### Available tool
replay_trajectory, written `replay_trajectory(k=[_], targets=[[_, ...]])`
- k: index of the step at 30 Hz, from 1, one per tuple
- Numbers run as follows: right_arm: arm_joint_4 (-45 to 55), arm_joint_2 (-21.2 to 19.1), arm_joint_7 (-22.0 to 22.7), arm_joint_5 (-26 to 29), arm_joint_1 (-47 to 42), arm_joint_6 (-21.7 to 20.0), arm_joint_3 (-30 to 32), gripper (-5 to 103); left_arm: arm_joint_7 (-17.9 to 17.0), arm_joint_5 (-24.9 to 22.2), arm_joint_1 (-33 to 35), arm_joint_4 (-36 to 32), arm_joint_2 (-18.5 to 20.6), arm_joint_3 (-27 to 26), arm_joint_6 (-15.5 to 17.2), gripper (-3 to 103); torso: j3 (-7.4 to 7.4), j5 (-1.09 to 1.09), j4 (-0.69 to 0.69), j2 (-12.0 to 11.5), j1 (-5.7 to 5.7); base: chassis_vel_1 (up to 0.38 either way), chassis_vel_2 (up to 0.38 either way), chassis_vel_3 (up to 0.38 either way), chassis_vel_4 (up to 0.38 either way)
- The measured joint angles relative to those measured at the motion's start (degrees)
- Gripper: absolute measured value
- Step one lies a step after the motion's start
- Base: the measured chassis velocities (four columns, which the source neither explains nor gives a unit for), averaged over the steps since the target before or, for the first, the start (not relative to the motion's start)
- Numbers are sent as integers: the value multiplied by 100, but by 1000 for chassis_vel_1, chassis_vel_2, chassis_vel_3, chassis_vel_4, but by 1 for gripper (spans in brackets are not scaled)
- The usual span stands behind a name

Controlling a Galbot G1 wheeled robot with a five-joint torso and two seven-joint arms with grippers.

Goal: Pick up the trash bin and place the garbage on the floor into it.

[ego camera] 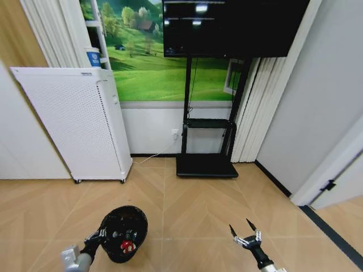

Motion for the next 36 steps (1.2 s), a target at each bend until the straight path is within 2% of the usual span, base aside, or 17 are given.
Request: replay_trajectory(k=[4, 19, 36], targets=[[19, 38, 88, -99, 2, 1, 2, 100, 38, 16, 192, -30, -13, -129, -52, 6, 4, 2, 2, -1, 2, -13, -24, 46, 12], [-139, 56, 203, -361, 166, 1, -83, 100, 48, 110, 172, 2, -160, -65, -58, 6, 3, 0, 1, -2, 3, -27, 18, 29, -14], [-364, 91, 366, -425, 428, 1, -430, 100, 49, 88, 68, 107, -177, 6, -57, 6, 3, -1, 1, -2, 3, 78, 66, -69, -71]])
